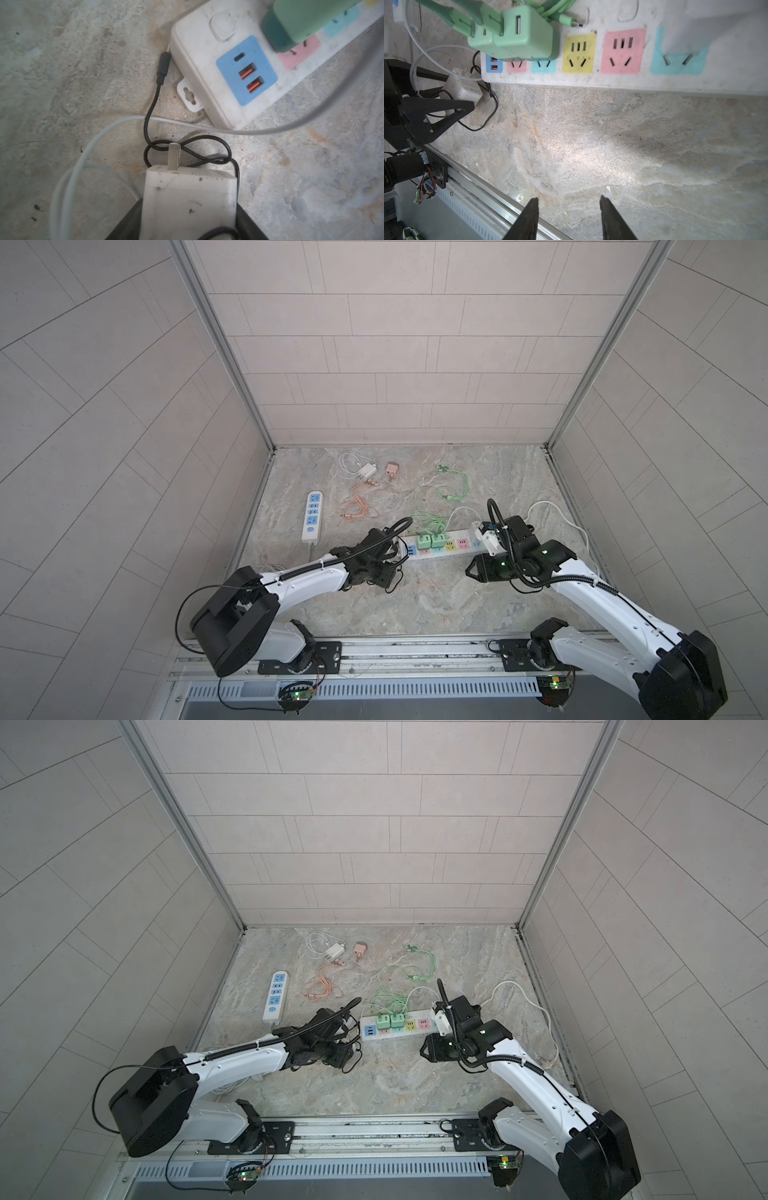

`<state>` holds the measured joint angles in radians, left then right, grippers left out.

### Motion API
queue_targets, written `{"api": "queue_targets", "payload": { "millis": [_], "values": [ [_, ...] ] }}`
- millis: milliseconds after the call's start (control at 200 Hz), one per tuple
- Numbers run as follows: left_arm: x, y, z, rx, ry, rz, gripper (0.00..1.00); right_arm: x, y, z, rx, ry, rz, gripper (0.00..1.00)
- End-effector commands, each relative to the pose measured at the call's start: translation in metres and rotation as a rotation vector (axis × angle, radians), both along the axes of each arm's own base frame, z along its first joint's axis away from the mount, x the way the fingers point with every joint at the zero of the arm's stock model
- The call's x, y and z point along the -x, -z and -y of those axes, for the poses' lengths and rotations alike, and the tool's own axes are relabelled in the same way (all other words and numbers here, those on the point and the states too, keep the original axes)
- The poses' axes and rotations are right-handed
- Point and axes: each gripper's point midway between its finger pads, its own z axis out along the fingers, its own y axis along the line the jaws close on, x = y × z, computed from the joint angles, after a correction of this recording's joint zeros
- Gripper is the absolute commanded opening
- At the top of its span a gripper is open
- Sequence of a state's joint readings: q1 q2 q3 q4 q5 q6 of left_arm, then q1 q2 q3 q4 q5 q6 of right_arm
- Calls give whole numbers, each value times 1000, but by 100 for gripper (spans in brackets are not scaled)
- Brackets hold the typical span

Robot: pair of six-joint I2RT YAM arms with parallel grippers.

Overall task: Insert the plug
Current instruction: 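Bring the white charger to the strip's near end with the left gripper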

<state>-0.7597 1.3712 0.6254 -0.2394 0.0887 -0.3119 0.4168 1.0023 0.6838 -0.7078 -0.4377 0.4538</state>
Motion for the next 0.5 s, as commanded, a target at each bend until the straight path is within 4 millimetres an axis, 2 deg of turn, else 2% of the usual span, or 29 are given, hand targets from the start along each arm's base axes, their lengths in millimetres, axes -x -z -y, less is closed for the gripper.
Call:
{"api": "queue_targets", "payload": {
  "millis": [0,45,80,130,210,285,385,400,420,495],
  "values": [
    [0,2,-2,2,-23,0,66,1,0,3,7,10,14,49],
    [1,3,-4,-2,-32,0,69,1,0,3,5,13,17,49],
    [1,2,-7,-6,-42,6,78,0,0,3,4,13,21,49],
    [0,2,-10,-10,-57,14,82,0,0,3,0,16,26,49],
    [1,-1,-12,-9,-64,22,83,-1,0,3,-4,20,36,49],
    [-3,-6,-23,-45,-119,38,83,-2,-1,3,-8,24,49,49],
    [-12,-21,-45,-121,-222,101,84,-1,-2,3,-13,22,59,49],
    [-13,-24,-47,-119,-232,108,87,-1,-2,3,-14,22,59,49],
    [-13,-28,-48,-116,-242,117,98,-1,-3,3,-16,22,61,49],
    [-15,-43,-56,-107,-300,146,100,-1,-5,3,-20,22,68,49]
  ]
}}
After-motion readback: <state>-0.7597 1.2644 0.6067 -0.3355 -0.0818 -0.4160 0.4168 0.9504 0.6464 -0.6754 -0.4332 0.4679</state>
